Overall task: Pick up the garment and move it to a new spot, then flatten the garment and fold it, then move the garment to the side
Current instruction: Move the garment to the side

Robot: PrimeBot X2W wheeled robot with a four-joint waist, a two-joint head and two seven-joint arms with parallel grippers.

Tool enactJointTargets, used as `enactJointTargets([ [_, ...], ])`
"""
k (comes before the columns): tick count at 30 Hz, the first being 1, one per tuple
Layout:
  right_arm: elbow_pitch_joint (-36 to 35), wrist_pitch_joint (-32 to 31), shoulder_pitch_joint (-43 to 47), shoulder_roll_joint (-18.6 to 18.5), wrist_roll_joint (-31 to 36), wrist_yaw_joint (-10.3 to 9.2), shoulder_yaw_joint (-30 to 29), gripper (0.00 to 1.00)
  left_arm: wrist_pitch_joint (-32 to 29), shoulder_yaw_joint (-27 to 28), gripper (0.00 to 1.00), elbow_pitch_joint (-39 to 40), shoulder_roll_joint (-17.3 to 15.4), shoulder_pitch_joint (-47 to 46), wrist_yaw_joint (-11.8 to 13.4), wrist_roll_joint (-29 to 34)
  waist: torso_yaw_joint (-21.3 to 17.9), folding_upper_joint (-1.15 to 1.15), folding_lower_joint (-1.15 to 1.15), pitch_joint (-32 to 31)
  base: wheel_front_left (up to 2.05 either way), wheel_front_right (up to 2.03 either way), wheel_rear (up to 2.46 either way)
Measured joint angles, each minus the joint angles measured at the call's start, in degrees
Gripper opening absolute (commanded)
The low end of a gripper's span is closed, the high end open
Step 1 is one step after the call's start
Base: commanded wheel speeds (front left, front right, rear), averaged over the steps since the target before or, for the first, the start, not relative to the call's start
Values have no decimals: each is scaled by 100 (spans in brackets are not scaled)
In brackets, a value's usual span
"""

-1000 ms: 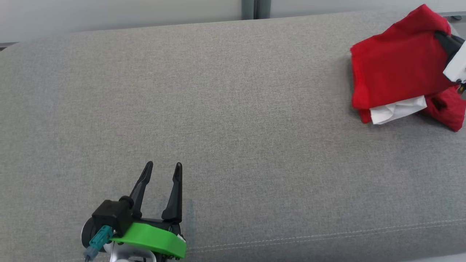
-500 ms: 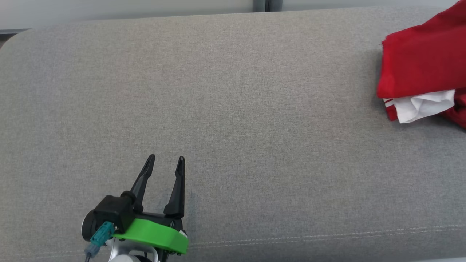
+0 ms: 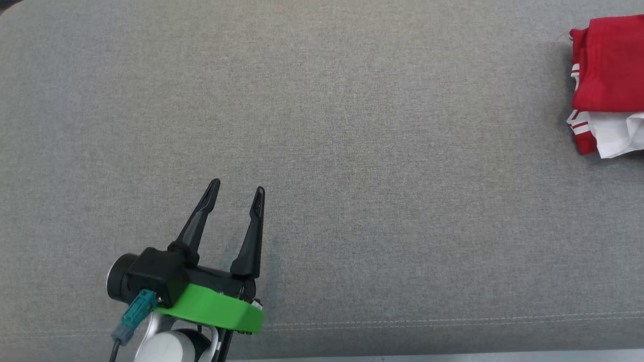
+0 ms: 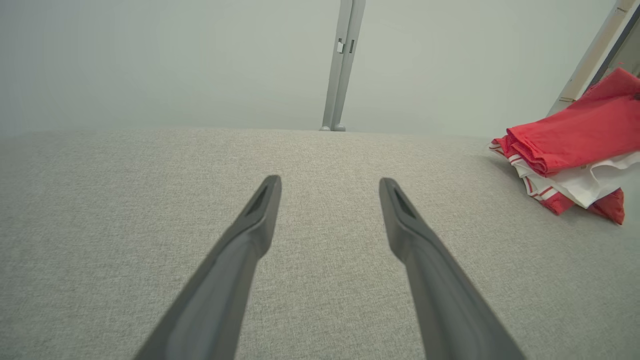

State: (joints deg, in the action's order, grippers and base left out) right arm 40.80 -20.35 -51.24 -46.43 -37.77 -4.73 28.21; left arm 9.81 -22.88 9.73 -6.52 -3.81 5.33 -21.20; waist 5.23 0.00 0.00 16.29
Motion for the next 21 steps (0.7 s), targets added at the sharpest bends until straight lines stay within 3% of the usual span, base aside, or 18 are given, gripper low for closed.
enactJointTargets([
  [8,339,299,6,-89,337,-152,87,2,-154,-59,100,212,-129,-53,-55,121,74,0,0,338,0,0,0],
  [11,453,428,7,34,355,-193,63,48,-202,-16,100,248,-176,-60,-54,135,69,0,0,438,0,0,0],
  [12,481,483,7,102,355,-193,40,83,-211,-8,100,256,-182,-61,-54,145,60,0,0,464,0,0,0],
  [13,506,547,7,167,355,-193,33,100,-222,-3,100,269,-187,-63,-54,162,46,0,0,485,0,0,0],
  [21,904,823,124,372,308,-236,-123,100,-307,31,100,374,-215,-72,-54,178,-125,0,0,556,0,0,0],
])
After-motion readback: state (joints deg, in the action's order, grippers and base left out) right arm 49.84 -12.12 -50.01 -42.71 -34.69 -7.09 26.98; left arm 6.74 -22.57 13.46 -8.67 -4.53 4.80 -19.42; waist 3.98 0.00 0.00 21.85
